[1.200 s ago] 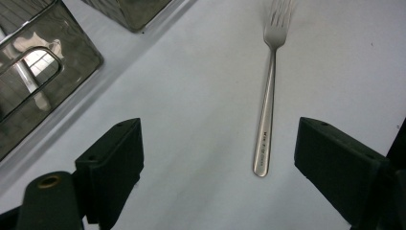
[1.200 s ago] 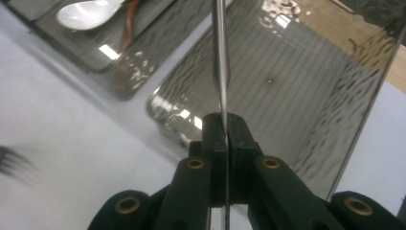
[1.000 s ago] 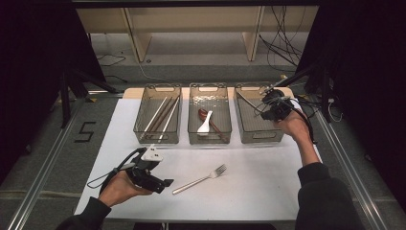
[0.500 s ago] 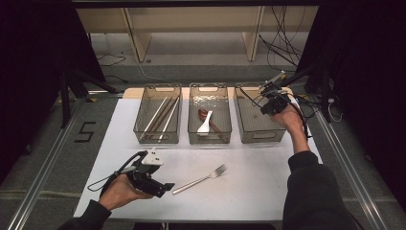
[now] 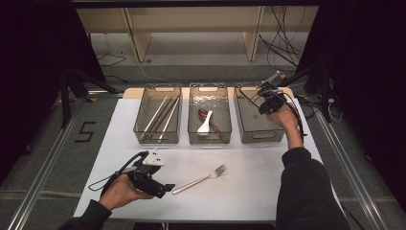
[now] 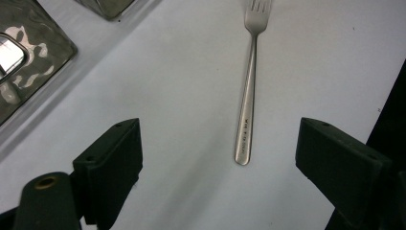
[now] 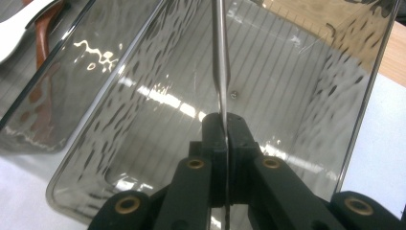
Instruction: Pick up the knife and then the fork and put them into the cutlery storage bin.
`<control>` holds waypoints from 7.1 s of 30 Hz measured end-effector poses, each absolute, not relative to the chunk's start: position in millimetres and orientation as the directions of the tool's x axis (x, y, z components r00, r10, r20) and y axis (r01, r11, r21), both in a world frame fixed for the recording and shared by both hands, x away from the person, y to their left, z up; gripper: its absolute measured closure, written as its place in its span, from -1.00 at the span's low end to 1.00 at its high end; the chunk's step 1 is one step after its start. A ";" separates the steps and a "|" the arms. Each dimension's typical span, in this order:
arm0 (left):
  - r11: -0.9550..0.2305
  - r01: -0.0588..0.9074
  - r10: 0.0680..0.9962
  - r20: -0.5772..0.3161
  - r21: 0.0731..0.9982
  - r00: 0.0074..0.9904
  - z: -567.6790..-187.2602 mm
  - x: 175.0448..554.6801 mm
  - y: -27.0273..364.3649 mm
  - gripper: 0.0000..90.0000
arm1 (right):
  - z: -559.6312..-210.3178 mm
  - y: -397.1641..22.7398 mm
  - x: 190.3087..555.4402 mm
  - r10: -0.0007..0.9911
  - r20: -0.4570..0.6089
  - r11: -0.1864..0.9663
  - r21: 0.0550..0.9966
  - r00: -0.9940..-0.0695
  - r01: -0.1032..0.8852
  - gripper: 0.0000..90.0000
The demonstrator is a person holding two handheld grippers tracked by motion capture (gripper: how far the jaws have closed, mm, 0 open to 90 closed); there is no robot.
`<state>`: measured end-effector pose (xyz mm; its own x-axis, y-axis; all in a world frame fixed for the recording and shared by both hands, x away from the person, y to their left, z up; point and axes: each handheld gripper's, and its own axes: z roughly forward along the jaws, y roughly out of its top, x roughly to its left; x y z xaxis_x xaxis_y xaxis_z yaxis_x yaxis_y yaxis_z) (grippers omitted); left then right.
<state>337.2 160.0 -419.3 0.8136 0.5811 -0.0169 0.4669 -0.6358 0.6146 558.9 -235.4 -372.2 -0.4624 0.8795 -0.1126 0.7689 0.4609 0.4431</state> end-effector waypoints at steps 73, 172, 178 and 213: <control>-0.831 0.418 0.440 -0.025 0.368 0.898 -451.8 358.0 96.6 -0.26 | -411.8 -203.4 354.9 0.677 0.074 0.580 0.558 -0.732 0.594 -0.42; -0.910 0.258 0.265 -0.024 0.325 0.964 -433.0 348.8 70.1 0.76 | -406.5 -172.1 336.1 0.546 0.036 0.664 0.590 -0.837 0.459 -0.37; -0.918 0.233 0.232 -0.040 0.321 0.972 -427.3 342.9 65.2 0.76 | -408.6 -155.2 325.8 0.439 0.001 0.723 0.594 -0.898 0.354 -0.31; -0.923 0.159 0.136 -0.091 0.350 0.987 -417.3 326.2 54.4 0.76 | -440.6 -122.8 318.8 0.254 0.040 0.846 0.476 -0.966 0.242 0.49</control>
